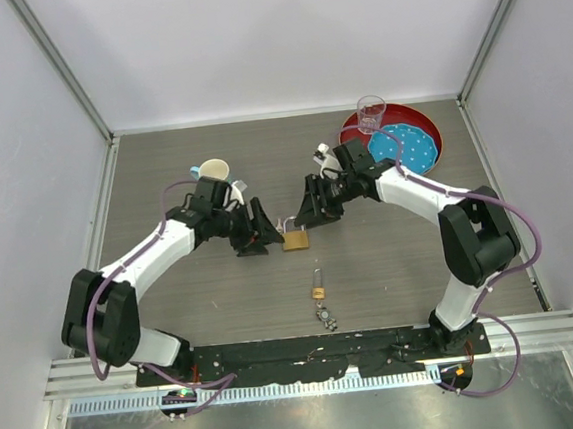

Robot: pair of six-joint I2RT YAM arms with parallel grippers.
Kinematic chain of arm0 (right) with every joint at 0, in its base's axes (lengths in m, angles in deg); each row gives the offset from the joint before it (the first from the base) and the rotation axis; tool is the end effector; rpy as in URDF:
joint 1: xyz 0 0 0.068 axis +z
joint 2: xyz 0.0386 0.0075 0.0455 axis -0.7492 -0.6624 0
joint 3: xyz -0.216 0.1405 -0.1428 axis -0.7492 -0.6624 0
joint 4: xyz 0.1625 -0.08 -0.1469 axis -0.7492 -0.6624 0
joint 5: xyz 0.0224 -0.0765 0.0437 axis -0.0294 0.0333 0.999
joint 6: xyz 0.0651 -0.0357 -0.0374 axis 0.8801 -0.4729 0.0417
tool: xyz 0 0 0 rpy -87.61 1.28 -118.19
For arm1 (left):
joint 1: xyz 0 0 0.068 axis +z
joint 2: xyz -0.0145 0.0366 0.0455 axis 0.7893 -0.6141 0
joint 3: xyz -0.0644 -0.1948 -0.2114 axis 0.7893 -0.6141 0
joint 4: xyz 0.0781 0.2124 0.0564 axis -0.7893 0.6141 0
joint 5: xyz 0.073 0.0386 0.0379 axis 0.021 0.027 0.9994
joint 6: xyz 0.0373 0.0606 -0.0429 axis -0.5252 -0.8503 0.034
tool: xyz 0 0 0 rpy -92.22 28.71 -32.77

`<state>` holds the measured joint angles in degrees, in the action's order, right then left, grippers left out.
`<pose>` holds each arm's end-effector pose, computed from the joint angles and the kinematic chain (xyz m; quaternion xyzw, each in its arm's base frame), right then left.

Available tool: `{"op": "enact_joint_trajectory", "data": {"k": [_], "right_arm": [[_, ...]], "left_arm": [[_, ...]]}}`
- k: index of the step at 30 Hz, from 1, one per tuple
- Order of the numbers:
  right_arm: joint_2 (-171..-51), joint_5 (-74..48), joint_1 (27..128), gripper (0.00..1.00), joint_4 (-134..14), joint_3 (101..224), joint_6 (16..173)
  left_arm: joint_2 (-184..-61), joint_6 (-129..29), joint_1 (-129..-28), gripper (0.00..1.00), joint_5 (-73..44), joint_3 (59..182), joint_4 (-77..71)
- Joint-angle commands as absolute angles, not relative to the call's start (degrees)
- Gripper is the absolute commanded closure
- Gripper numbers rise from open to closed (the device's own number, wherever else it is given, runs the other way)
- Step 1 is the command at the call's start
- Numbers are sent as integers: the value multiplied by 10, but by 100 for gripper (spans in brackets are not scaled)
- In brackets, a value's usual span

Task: Lock with the key
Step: Pick up the lock from the center of the board.

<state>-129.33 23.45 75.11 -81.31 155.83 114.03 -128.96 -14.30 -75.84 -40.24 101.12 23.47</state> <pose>0.2993 0.2059 0.2393 -0.1234 0.8779 0.4489 0.1124 0.2347 -0.1476 0.2385 -0.0941 0.9073 -0.4012 0.0842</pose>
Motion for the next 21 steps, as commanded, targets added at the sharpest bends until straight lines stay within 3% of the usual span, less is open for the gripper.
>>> {"op": "enact_joint_trajectory", "data": {"k": [1, 11, 21], "right_arm": [[-1239, 222, 743, 49, -879, 1536, 1125], [-1178, 193, 740, 53, -927, 1440, 1141], [-1203, 211, 741, 54, -901, 1365, 1157]], "left_arm": [[-1325, -160, -802, 36, -403, 1040, 241], [-1467, -176, -879, 49, -433, 1107, 230], [-1545, -177, -894, 65, -449, 1120, 204]]}}
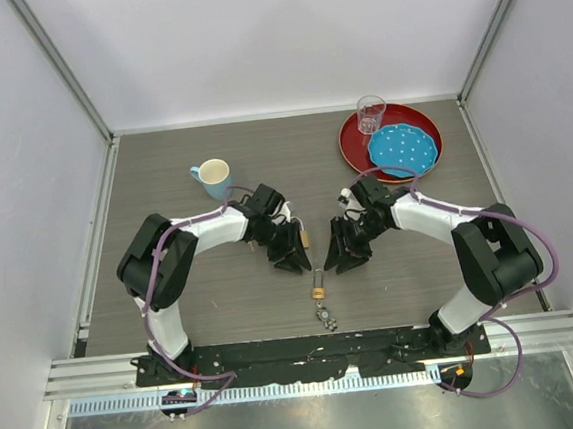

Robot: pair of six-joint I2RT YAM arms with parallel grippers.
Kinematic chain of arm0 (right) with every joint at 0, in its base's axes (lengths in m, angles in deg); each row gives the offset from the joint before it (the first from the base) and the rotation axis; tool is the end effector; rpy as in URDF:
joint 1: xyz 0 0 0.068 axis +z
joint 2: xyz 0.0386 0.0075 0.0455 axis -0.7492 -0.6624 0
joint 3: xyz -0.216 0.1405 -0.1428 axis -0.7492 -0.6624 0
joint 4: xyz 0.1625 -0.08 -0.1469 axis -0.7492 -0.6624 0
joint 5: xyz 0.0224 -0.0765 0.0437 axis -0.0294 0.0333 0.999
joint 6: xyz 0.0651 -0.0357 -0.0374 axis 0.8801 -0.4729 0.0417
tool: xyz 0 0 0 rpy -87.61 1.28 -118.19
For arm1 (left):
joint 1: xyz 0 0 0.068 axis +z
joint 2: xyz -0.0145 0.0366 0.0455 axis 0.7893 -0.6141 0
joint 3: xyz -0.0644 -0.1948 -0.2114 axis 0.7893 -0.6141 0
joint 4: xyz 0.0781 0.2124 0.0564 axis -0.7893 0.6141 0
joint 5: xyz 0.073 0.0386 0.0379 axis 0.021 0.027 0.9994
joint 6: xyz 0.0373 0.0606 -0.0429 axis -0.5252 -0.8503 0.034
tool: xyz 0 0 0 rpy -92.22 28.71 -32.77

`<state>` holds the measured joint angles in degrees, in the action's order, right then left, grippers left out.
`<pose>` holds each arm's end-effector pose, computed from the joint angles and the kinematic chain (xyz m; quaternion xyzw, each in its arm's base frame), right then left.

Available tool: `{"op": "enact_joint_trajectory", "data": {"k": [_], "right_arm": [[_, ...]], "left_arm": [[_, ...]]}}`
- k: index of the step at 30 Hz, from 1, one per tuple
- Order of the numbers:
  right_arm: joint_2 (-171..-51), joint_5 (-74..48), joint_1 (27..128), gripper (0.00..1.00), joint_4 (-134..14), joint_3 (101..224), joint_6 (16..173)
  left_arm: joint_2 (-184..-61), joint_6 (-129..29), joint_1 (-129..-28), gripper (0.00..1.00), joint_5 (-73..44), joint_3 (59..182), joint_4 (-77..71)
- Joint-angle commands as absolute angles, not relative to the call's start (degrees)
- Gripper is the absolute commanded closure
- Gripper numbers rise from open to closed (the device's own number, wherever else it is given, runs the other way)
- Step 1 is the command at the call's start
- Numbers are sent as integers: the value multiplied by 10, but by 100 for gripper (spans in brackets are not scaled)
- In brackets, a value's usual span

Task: Lock with the key
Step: Pick up the lock from the center of the board.

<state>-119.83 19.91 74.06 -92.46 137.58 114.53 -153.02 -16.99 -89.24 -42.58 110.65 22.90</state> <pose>0.2177 0.1559 0.1878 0.0439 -0.9283 -0.3687 0.0185 0.2489 -0.2425 0.1639 -0.0017 -0.9333 0.3543 0.0582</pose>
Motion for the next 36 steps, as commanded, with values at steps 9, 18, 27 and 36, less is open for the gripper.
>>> {"op": "enact_joint_trajectory", "data": {"k": [9, 18, 27, 36], "right_arm": [[-1273, 225, 741, 58, -832, 1347, 1176], [-1338, 250, 741, 60, -772, 1358, 1181], [-1353, 287, 741, 62, -667, 1325, 1213], [-1359, 306, 744, 69, -602, 1310, 1249]], "left_arm": [[-1592, -169, -895, 73, -480, 1130, 189], [-1622, -167, -899, 78, -486, 1155, 195], [-1646, -157, -899, 87, -493, 1163, 183], [-1659, -154, -899, 93, -504, 1174, 179]]}}
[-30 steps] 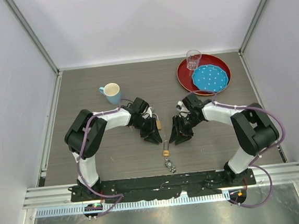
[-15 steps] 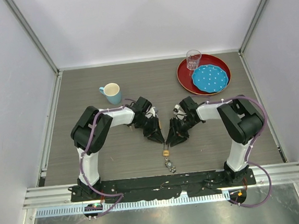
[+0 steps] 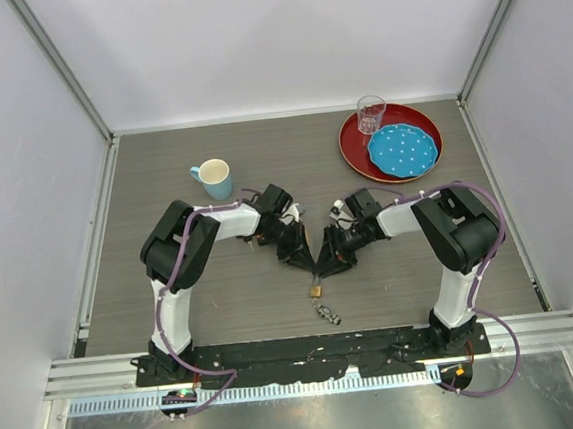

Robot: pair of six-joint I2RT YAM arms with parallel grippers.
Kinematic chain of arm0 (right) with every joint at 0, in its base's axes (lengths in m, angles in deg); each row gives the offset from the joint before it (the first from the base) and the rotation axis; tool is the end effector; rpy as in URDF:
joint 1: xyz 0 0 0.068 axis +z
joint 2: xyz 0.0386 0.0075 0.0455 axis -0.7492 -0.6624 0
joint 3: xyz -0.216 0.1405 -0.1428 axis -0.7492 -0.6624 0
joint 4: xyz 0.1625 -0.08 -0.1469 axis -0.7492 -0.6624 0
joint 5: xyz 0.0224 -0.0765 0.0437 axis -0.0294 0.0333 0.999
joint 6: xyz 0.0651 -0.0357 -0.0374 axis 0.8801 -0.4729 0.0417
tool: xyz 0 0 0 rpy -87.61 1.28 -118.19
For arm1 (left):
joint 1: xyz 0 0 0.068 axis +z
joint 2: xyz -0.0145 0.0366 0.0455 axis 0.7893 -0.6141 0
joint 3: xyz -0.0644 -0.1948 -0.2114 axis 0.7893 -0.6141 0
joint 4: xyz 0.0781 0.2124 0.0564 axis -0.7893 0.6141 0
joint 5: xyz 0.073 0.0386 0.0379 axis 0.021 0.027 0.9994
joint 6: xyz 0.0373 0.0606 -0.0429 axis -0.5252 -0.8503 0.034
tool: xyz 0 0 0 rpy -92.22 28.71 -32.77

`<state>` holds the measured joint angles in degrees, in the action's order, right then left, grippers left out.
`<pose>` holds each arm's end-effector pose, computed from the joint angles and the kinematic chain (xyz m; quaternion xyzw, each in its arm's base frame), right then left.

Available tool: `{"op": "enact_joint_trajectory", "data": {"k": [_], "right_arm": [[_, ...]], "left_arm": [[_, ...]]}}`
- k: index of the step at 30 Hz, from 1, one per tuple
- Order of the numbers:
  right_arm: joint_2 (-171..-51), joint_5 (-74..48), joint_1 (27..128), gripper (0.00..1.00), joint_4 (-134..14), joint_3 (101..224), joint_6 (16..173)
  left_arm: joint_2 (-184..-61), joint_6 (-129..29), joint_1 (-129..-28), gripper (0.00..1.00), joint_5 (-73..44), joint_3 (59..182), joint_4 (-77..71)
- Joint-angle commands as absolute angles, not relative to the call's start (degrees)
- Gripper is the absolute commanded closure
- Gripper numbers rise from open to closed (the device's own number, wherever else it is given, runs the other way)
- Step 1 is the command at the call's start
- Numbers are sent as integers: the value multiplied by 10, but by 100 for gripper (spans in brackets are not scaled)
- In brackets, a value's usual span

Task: Lock with the key
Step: Pick up the lock from the center of the board.

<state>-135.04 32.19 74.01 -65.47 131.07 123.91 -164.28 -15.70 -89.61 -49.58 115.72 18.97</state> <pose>0.2444 0.1803 0.1231 0.0070 -0.8833 -0.4638 0.0671 0.2696 -0.2697 0.1264 0.0004 -0.9166 0.3818 0.1181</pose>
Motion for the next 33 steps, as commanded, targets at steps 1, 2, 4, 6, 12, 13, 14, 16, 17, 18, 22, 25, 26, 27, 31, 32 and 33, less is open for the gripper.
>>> {"op": "enact_joint_trajectory", "data": {"k": [1, 2, 4, 6, 12, 13, 14, 16, 17, 18, 22, 25, 26, 27, 31, 32, 33], "right_arm": [[-1358, 304, 743, 73, -604, 1310, 1247], [-1355, 300, 744, 76, -605, 1311, 1246], [-1355, 288, 744, 87, -618, 1317, 1239], [-1358, 285, 743, 94, -631, 1322, 1235], [-1333, 283, 744, 99, -677, 1343, 1217], [-1317, 283, 743, 99, -685, 1346, 1217], [-1309, 284, 743, 98, -698, 1356, 1216], [-1280, 284, 743, 98, -713, 1367, 1214], [-1269, 283, 743, 99, -721, 1380, 1214], [-1260, 283, 744, 99, -734, 1387, 1215], [-1216, 280, 743, 98, -760, 1437, 1225], [-1187, 278, 738, 99, -772, 1476, 1242], [-1174, 276, 737, 98, -772, 1486, 1247], [-1167, 272, 736, 99, -772, 1496, 1254], [-1140, 254, 716, 98, -771, 1554, 1292], [-1135, 249, 702, 99, -765, 1562, 1317], [-1124, 245, 695, 99, -760, 1570, 1330]], "left_arm": [[-1659, -154, -899, 93, -505, 1175, 180], [-1659, -154, -899, 93, -505, 1177, 181], [-1652, -153, -899, 92, -505, 1179, 180], [-1649, -153, -899, 91, -506, 1180, 183], [-1606, -165, -898, 82, -495, 1192, 213], [-1598, -167, -898, 79, -493, 1194, 226], [-1577, -172, -898, 78, -492, 1200, 233], [-1557, -180, -896, 73, -480, 1225, 263], [-1538, -187, -893, 72, -475, 1236, 273], [-1529, -189, -888, 71, -468, 1246, 283], [-1485, -188, -864, 64, -455, 1298, 313], [-1451, -176, -840, 61, -448, 1336, 303], [-1444, -173, -835, 61, -449, 1353, 297], [-1428, -163, -830, 59, -450, 1361, 279], [-1391, -132, -810, 53, -464, 1385, 206], [-1384, -128, -806, 52, -466, 1388, 191], [-1378, -125, -805, 50, -465, 1394, 170]]}}
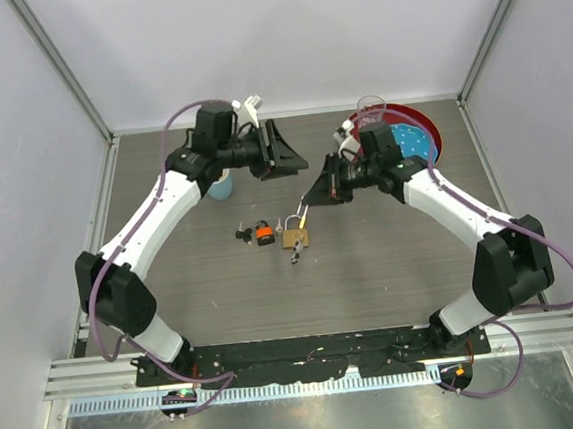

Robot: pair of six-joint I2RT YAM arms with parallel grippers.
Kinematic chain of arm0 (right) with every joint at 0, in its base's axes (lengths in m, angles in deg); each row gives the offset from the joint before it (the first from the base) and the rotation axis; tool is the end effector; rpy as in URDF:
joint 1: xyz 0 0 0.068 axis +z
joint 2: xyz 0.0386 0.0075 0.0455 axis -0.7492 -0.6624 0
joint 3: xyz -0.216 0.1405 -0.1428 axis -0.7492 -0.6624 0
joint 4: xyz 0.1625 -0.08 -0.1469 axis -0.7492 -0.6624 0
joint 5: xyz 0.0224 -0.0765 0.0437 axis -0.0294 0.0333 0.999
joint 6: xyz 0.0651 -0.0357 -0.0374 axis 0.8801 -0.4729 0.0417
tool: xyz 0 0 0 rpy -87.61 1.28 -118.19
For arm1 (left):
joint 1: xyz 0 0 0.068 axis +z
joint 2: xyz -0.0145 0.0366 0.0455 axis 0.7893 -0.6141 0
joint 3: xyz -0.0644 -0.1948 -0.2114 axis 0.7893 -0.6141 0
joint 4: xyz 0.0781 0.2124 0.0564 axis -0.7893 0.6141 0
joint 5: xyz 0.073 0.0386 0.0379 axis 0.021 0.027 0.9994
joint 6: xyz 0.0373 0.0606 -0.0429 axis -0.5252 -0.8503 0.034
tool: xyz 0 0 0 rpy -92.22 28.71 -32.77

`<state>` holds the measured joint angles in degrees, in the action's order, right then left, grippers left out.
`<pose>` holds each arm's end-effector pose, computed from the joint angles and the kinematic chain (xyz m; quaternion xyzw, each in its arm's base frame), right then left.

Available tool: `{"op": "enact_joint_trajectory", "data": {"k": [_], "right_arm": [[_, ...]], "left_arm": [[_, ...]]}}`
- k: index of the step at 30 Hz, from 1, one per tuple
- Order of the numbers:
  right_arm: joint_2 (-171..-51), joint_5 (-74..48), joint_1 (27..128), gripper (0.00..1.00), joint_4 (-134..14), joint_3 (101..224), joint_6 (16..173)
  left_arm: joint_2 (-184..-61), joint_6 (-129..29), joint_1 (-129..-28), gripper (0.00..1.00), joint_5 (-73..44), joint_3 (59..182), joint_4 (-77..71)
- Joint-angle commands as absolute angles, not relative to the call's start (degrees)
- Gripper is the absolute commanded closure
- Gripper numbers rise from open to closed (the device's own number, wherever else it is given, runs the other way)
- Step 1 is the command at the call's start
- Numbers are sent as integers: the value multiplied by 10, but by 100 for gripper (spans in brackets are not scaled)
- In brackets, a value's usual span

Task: Lock with the key
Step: Pick up the lock from the center of the board.

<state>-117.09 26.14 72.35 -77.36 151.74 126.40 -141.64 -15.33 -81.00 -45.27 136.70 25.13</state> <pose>0.2734 0.1782 0.2940 -0.0577 0.8480 0.5062 0.1463 0.3022 -0.2190 0.3678 0.0365 0.8393 -0.5102 0.1840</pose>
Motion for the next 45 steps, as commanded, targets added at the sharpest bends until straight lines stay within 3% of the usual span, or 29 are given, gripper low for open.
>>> {"op": "enact_joint_trajectory", "data": {"k": [1, 6, 14, 23, 38, 45], "right_arm": [[-1118, 242, 687, 98, -755, 1580, 1348], [-1082, 222, 637, 98, -687, 1582, 1483], [-1040, 199, 625, 99, -630, 1558, 1611], [-1034, 195, 624, 98, -631, 1559, 1638], [-1025, 195, 620, 98, -613, 1558, 1663], [-1023, 197, 617, 98, -606, 1554, 1668]], "left_arm": [[-1368, -124, -805, 48, -464, 1397, 161], [-1338, -138, -805, 39, -435, 1390, 123], [-1332, -188, -819, 39, -401, 1388, 123], [-1356, -220, -862, 50, -396, 1410, 124], [-1342, -226, -871, 52, -374, 1362, 131], [-1342, -222, -874, 65, -376, 1361, 117]]}}
